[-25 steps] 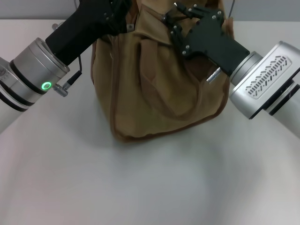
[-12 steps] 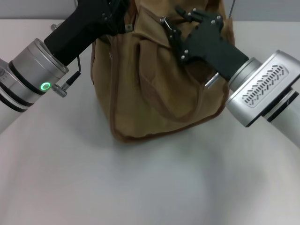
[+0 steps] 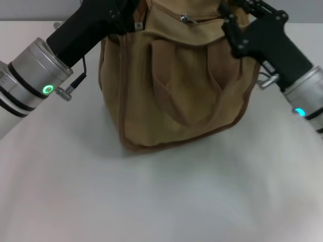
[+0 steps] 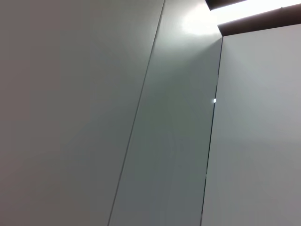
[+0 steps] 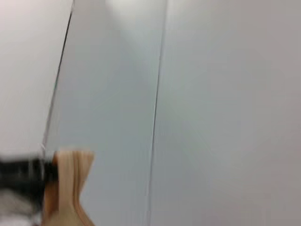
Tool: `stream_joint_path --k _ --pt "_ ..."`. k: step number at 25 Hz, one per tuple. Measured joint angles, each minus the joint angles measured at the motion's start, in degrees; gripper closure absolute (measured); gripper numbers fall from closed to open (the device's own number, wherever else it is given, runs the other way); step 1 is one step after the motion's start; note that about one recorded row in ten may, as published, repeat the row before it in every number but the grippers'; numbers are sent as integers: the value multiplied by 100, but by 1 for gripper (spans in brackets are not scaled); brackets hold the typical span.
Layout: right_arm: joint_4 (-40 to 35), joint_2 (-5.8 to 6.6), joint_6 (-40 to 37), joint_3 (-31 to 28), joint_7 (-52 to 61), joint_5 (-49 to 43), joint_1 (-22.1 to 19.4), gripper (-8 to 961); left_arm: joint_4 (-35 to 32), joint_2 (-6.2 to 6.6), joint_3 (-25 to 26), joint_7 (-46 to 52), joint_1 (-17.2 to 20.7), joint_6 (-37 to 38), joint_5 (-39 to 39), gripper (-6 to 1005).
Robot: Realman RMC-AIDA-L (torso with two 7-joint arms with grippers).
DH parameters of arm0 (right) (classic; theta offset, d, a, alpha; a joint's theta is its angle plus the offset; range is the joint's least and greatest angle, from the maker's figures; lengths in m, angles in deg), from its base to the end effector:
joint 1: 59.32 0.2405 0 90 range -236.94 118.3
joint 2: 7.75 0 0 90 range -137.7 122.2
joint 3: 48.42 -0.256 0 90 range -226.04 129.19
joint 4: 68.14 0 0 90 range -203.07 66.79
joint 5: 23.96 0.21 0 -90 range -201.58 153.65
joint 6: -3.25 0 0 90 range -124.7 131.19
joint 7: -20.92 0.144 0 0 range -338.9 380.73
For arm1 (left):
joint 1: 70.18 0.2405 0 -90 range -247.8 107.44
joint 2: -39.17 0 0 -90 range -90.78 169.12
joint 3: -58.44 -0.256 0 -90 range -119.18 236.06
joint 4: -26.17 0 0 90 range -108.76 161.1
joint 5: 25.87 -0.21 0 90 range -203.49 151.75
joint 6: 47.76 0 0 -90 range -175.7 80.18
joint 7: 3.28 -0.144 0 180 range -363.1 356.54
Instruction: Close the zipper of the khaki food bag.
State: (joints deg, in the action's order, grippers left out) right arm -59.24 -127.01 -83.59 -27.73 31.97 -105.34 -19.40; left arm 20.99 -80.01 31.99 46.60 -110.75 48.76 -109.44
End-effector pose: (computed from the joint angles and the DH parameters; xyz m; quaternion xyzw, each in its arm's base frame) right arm 0.2119 0.3450 -0.0455 -0.7824 0.0457 0.4435 0.4348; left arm -0.1919 0.3515 -0.0068 -0.7771 -0.1371 -0.5665 0.2376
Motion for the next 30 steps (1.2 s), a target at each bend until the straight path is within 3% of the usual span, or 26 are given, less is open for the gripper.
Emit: stream_joint_path --k 3,4,5,6,9,11,19,24,30 --pt "-1016 0 -197 389 2081 -345 -172 584 -10 0 -14 42 -73 4 0 976" --pt "-1804 -3 -287 753 3573 -620 -241 581 -11 0 -31 48 -110 7 1 976" --pt "-2172 0 -328 953 4349 -744 -266 578 -11 0 -36 49 -129 7 0 976" --pt "-2172 0 -328 953 4349 -744 -266 575 -11 0 -40 50 -147 8 -6 976" --pt "-3514 16 -419 1877 6599 -922 -419 567 -11 0 -75 51 -200 9 -35 976" --pt "-3992 17 -422 2168 7359 -927 -489 561 -11 0 -105 51 -210 10 -42 976" --pt "-4652 52 -691 2085 8844 -955 -633 538 -391 0 -435 393 -294 39 -55 975" --pt "-4761 159 -1082 1662 9252 -932 -748 523 -543 0 -597 568 -342 18 -36 973" --pt "-4738 153 -1063 1517 9170 -927 -917 505 -610 0 -630 571 -359 -10 -43 972"
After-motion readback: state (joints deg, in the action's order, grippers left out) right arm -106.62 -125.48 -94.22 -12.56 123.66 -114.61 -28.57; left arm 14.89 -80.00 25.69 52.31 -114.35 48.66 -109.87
